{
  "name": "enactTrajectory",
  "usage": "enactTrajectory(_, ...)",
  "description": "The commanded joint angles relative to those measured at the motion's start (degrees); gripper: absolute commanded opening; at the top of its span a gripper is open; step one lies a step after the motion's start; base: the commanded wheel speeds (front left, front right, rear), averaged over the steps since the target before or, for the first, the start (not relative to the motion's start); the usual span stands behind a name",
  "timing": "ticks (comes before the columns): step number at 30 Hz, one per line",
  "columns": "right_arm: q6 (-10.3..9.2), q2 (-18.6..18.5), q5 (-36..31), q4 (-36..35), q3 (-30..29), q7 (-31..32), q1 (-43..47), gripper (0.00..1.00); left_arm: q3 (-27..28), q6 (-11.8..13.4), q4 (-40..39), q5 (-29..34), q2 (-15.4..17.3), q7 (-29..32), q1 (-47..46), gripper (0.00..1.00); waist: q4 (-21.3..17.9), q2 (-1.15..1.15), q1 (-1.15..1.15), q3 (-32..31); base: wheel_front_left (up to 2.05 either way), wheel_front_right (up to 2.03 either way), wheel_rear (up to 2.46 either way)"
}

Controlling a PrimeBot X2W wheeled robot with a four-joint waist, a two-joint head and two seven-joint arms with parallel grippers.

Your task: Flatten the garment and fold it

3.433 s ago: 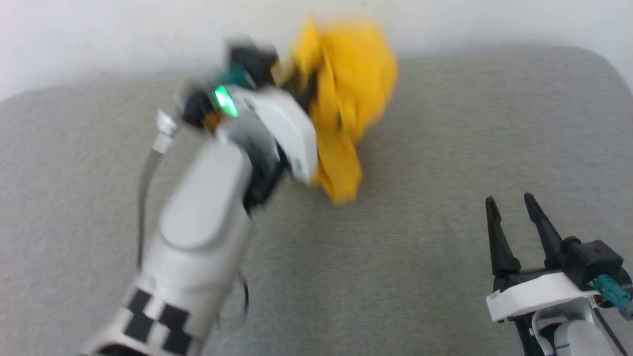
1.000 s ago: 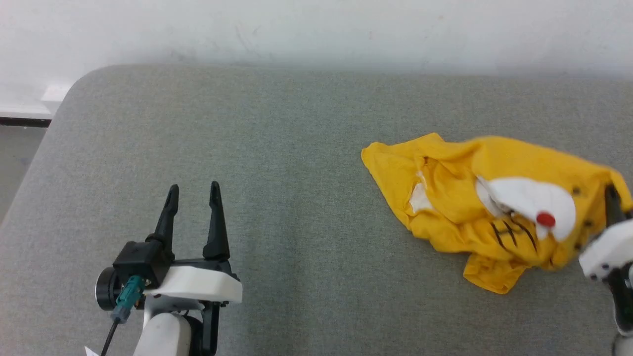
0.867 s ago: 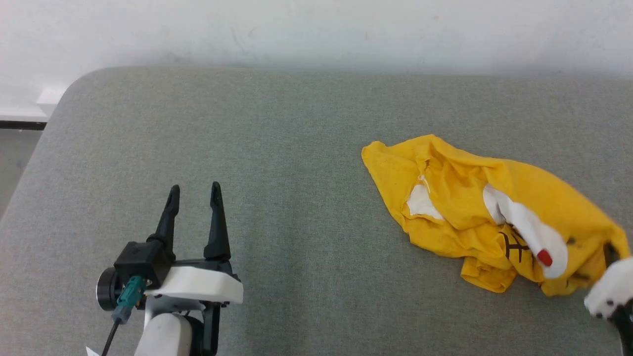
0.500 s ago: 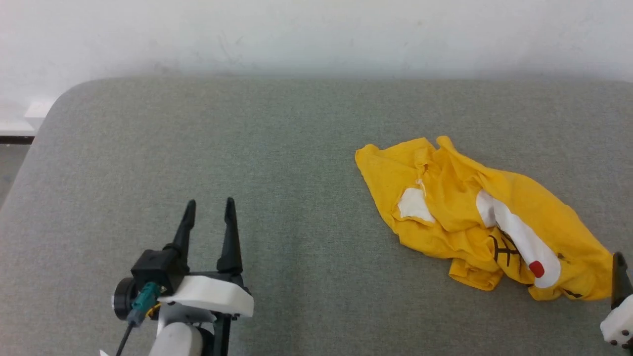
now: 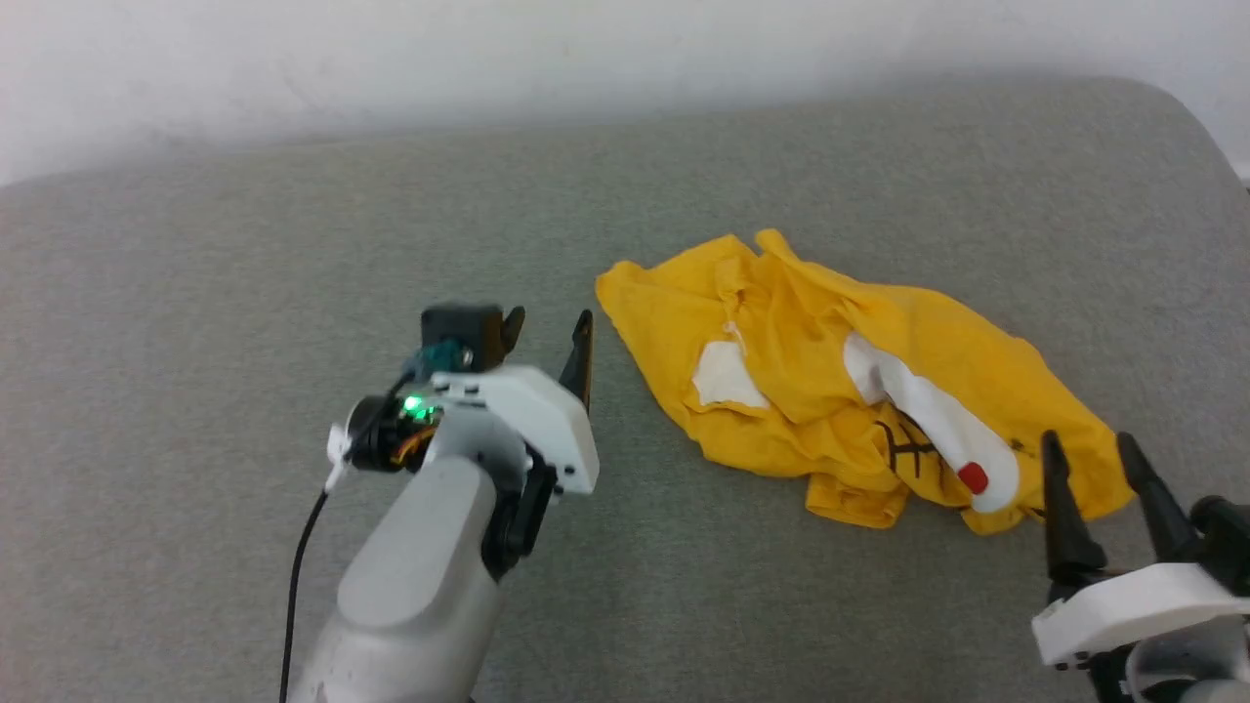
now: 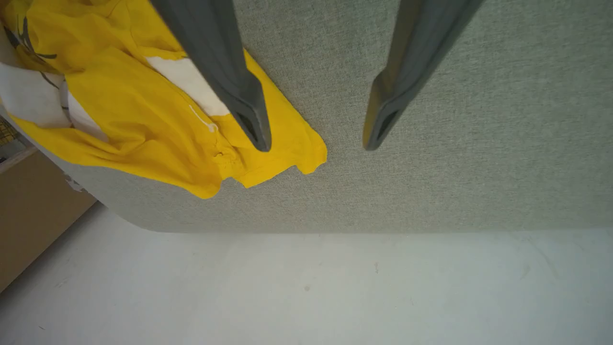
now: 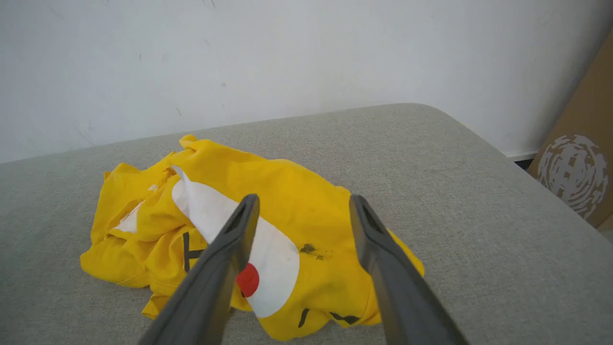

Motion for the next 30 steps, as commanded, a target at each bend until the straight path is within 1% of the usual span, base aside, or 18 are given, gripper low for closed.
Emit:
enactTrajectory(1, -0.05, 0.0, 0.6, 0.4, 1.0, -0.6, -0.7, 1.0, -1.2, 0.9, 2.8, -1.3, 0.0, 2.3, -2.9, 1.0, -4.4, 0.0, 0.0, 3.9, 0.0, 0.0, 0.0)
enactTrajectory(7, -0.05, 0.0, 1.2, 1.0, 3.9, -1.1, -1.9, 1.0, -5.7, 2.2, 13.1, -4.5, 0.0, 13.2, -12.2, 1.0, -7.2, 0.0, 0.0, 6.9, 0.0, 0.0, 0.0)
enactTrajectory(8, -0.05, 0.0, 1.2, 1.0, 3.9, -1.1, -1.9, 1.0, -5.7, 2.2, 13.1, -4.5, 0.0, 13.2, -12.2, 1.0, -7.2, 0.0, 0.0, 6.9, 0.0, 0.0, 0.0)
enactTrajectory(11, -0.05, 0.0, 1.6, 1.2, 4.6, -1.4, -2.6, 1.0, -7.7, 2.2, 17.3, -5.1, 0.0, 18.9, -15.7, 1.0, -8.0, 0.0, 0.0, 8.0, 0.0, 0.0, 0.0)
enactTrajectory(15, -0.05, 0.0, 2.3, 1.5, 5.7, -1.7, -3.4, 1.0, -10.0, 1.1, 21.4, -5.1, 0.0, 24.3, -19.3, 1.0, -8.5, 0.0, 0.0, 9.0, 0.0, 0.0, 0.0)
enactTrajectory(18, -0.05, 0.0, 2.4, 1.4, 6.5, -1.8, -3.8, 1.0, -12.1, -0.7, 23.8, -5.4, 0.0, 29.1, -20.6, 1.0, -8.5, 0.0, 0.0, 9.3, 0.0, 0.0, 0.0)
enactTrajectory(19, -0.05, 0.0, 2.4, 1.4, 6.6, -1.9, -4.0, 1.0, -12.7, -1.6, 24.1, -5.8, 0.0, 30.5, -20.7, 0.48, -8.4, 0.0, 0.0, 9.4, 0.0, 0.0, 0.0)
enactTrajectory(20, -0.05, 0.0, 2.3, 1.2, 6.7, -2.0, -4.1, 1.0, -13.3, -2.4, 23.8, -6.3, 0.0, 31.1, -20.8, 0.02, -8.2, 0.0, 0.0, 9.4, 0.0, 0.0, 0.0)
enactTrajectory(22, -0.05, 0.0, 2.3, 1.0, 6.6, -2.3, -4.5, 1.0, -14.1, -3.6, 22.9, -6.8, 0.0, 30.1, -20.6, 0.0, -7.7, 0.0, 0.0, 9.3, 0.0, 0.0, 0.0)
enactTrajectory(25, -0.05, 0.0, 2.3, 0.7, 6.3, -2.6, -4.8, 1.0, -13.4, -3.3, 21.1, -7.3, 0.0, 24.0, -18.9, 0.0, -6.4, 0.0, 0.0, 8.6, 0.0, 0.0, 0.0)
enactTrajectory(27, -0.05, 0.0, 2.1, 0.5, 5.9, -2.7, -4.6, 1.0, -12.1, -2.6, 19.5, -7.7, 0.6, 18.7, -16.9, 0.0, -5.1, 0.0, 0.0, 7.7, 0.0, 0.0, 0.0)
enactTrajectory(30, -0.05, 0.0, 1.5, -0.1, 5.3, -2.6, -4.3, 1.0, -9.4, -0.7, 16.2, -8.8, 2.5, 11.2, -12.3, 0.0, -2.8, 0.0, 0.0, 6.1, 0.0, 0.0, 0.0)
